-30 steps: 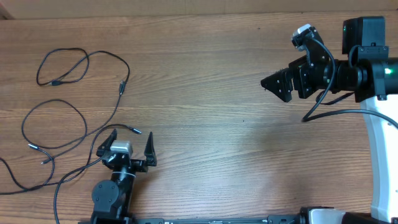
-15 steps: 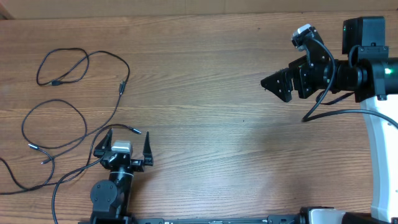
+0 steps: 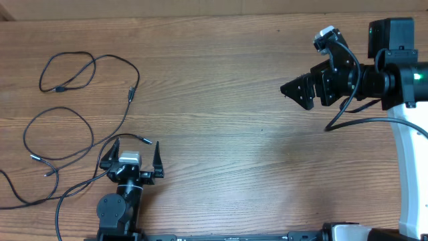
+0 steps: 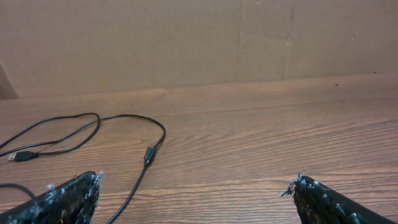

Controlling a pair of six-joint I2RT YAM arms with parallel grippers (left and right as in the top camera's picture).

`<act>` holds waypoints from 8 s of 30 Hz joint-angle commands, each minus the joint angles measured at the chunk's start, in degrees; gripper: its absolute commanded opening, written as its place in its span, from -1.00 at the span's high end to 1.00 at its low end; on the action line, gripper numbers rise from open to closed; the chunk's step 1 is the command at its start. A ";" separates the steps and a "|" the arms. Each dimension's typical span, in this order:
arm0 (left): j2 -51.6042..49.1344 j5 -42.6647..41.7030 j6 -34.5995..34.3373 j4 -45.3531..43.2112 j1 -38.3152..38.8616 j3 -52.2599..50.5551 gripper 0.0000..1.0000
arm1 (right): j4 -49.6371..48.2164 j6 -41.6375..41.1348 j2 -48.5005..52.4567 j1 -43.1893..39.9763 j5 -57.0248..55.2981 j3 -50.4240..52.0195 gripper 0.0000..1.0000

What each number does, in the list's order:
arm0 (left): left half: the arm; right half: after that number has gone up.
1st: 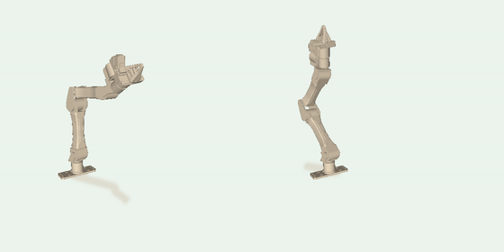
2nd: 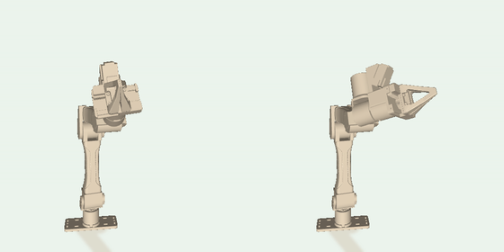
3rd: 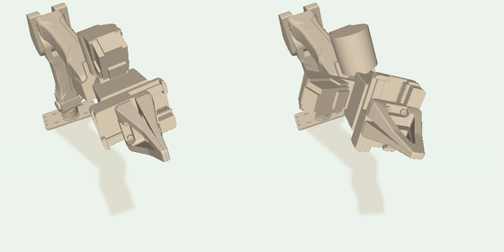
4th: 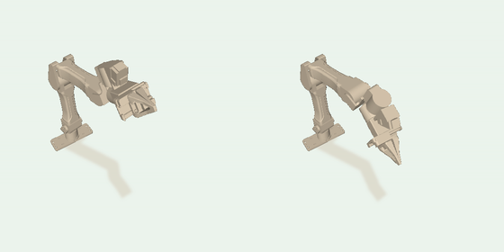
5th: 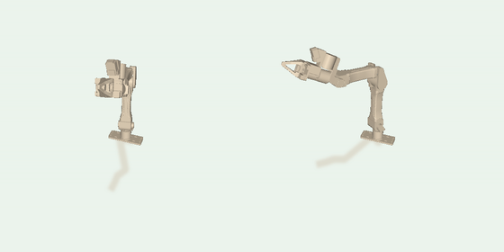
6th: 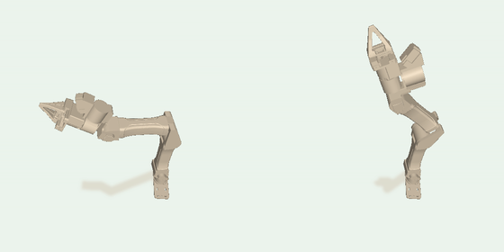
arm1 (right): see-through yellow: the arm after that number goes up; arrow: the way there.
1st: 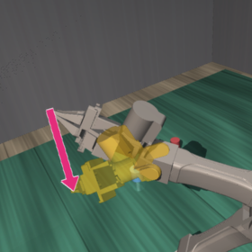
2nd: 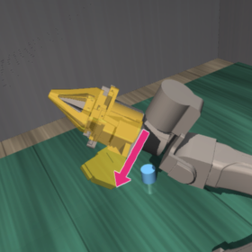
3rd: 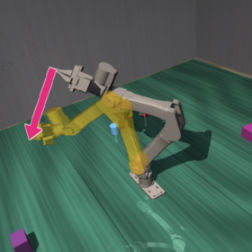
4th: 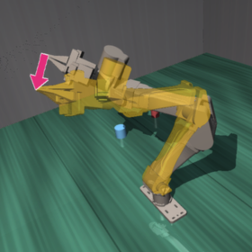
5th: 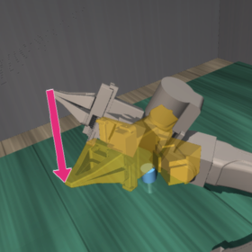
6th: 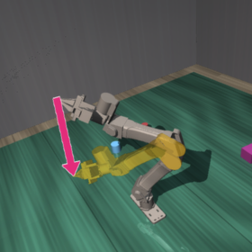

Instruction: Untangle cables

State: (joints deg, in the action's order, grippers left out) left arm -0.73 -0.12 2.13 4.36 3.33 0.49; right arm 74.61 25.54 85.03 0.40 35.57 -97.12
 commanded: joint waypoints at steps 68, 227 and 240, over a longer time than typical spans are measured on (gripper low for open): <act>0.48 0.70 1.33 0.09 -0.37 -0.20 -1.00 | -68.13 0.24 -33.33 -0.04 4.11 70.69 -1.00; 0.48 0.70 1.33 0.09 -0.37 -0.20 -0.99 | -69.92 -40.46 -84.87 -0.11 -33.55 96.67 -1.00; 0.48 0.70 1.33 0.09 -0.37 -0.20 -0.99 | -69.92 -40.46 -84.87 -0.11 -33.55 96.67 -1.00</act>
State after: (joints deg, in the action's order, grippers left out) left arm -0.75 -0.10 2.13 4.40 3.33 0.49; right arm 5.13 -15.18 0.62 0.40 1.69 -1.06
